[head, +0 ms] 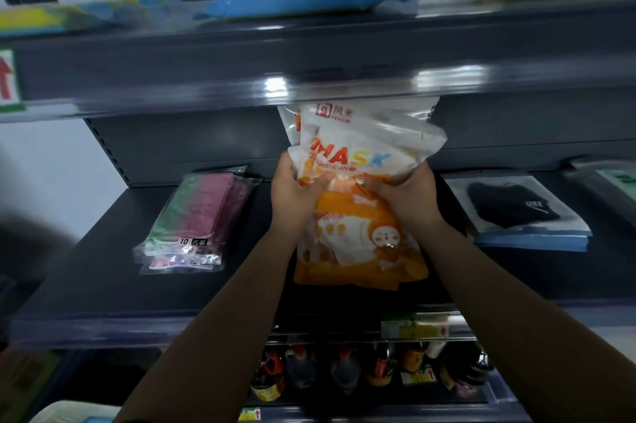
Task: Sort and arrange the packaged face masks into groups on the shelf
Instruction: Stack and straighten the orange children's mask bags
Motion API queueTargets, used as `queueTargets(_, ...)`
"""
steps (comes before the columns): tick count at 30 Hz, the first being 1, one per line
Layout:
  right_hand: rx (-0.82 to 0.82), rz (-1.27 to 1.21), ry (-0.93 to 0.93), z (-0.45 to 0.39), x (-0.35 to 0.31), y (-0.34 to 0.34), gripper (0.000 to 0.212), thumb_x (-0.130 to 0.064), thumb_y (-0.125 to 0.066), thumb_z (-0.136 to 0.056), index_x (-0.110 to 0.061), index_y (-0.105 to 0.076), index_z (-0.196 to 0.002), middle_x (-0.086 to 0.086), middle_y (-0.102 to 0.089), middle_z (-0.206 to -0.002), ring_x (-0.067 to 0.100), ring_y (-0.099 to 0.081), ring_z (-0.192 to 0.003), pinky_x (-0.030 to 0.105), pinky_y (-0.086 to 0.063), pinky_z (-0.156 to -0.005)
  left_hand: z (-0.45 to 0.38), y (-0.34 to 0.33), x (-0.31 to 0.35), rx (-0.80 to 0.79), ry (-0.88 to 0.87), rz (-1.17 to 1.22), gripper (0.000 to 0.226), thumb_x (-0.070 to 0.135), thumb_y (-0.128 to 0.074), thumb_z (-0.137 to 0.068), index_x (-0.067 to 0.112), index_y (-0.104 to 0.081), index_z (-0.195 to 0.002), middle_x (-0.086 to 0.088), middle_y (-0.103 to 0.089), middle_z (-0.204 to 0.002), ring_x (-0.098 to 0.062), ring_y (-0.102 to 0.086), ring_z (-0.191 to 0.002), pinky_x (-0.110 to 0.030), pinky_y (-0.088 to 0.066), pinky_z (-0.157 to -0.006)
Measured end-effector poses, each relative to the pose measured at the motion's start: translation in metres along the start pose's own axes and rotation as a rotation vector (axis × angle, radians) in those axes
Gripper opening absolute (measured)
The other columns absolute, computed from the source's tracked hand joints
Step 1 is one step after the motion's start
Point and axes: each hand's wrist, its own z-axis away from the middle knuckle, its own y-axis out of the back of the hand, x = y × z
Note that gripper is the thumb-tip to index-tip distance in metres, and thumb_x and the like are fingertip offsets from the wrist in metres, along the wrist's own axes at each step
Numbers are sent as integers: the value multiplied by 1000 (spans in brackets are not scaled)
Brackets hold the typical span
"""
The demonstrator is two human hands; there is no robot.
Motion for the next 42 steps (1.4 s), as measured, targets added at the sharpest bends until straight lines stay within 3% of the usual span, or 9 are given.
queueTargets(9, 14, 168, 56, -41, -28, -11, 52, -11, -81, -70, -3, -56, -114, 2, -66, -101, 17, -65, -97, 21, -54, -73, -42, -2, 12, -37, -92, -49, 42, -2, -73, -76, 14, -46, -104, 13, -60, -90, 7, -61, -76, -10, -52, -66)
queueTargets(15, 12, 100, 121, -48, -42, -12, 54, -7, -80, -71, -10, -48, -114, -8, -59, -96, 5, -59, -89, 8, -49, -63, -53, -3, 14, -46, -100, -59, 38, 6, -72, -80, 20, -45, -102, -3, -63, -105, -22, -64, -100, -42, -54, -88)
queueTargets(20, -17, 93, 160, -54, -58, -14, 17, -7, -77, -74, -7, -62, -81, 1, -65, -81, 0, -64, -72, 15, -53, -68, -69, 2, 23, 38, -67, -90, 27, 8, -76, -77, 16, -55, -62, 8, -63, -60, -7, -61, -60, -35, -51, -68)
queueTargets(24, -13, 28, 202, -52, -60, -22, 18, 3, -74, -75, -10, -62, -77, 2, -65, -77, -4, -62, -65, 16, -54, -72, -72, 9, 27, 48, -91, -104, 19, 5, -77, -74, -4, -64, -65, -5, -60, -60, -14, -58, -64, -27, -45, -60)
queueTargets(28, -43, -41, 185, -46, -54, -27, 24, 4, -72, -77, -14, -59, -87, -3, -63, -90, 3, -61, -85, 20, -53, -82, -66, 18, 18, -22, -85, -69, 32, -10, -71, -74, 20, -60, -76, 21, -66, -62, 16, -61, -64, -6, -48, -62)
queueTargets(33, -110, -25, 208, -36, -38, -29, 39, -1, -76, -74, -3, -62, -110, 2, -66, -104, 16, -63, -104, 34, -53, -93, -54, 23, 1, -51, -77, -46, 39, -2, -72, -76, -3, -58, -112, 3, -65, -98, 5, -62, -82, -10, -52, -70)
queueTargets(37, -93, 41, 217, -45, -42, -25, 55, -9, -81, -70, -2, -55, -118, 2, -63, -109, 14, -61, -106, 19, -54, -85, -58, 26, 6, -74, -69, -24, 40, 0, -72, -77, -8, -57, -113, -9, -68, -104, -8, -67, -89, -17, -55, -74)
queueTargets(40, -79, 142, 231, -47, -38, -19, 80, -27, -88, -58, -12, -47, -126, 3, -59, -122, 14, -57, -114, 34, -52, -96, -60, 28, 4, -112, -57, -13, 34, -2, -70, -79, -9, -59, -110, -12, -68, -104, -17, -67, -92, -24, -56, -78)
queueTargets(42, -96, 117, 197, -46, -27, -13, 97, -17, -88, -58, -18, -33, -137, 2, -48, -135, 16, -47, -125, 36, -44, -104, -57, 30, 2, -139, -41, 21, 21, -2, -68, -81, 1, -65, -102, -5, -69, -97, -13, -68, -88, -27, -57, -80)
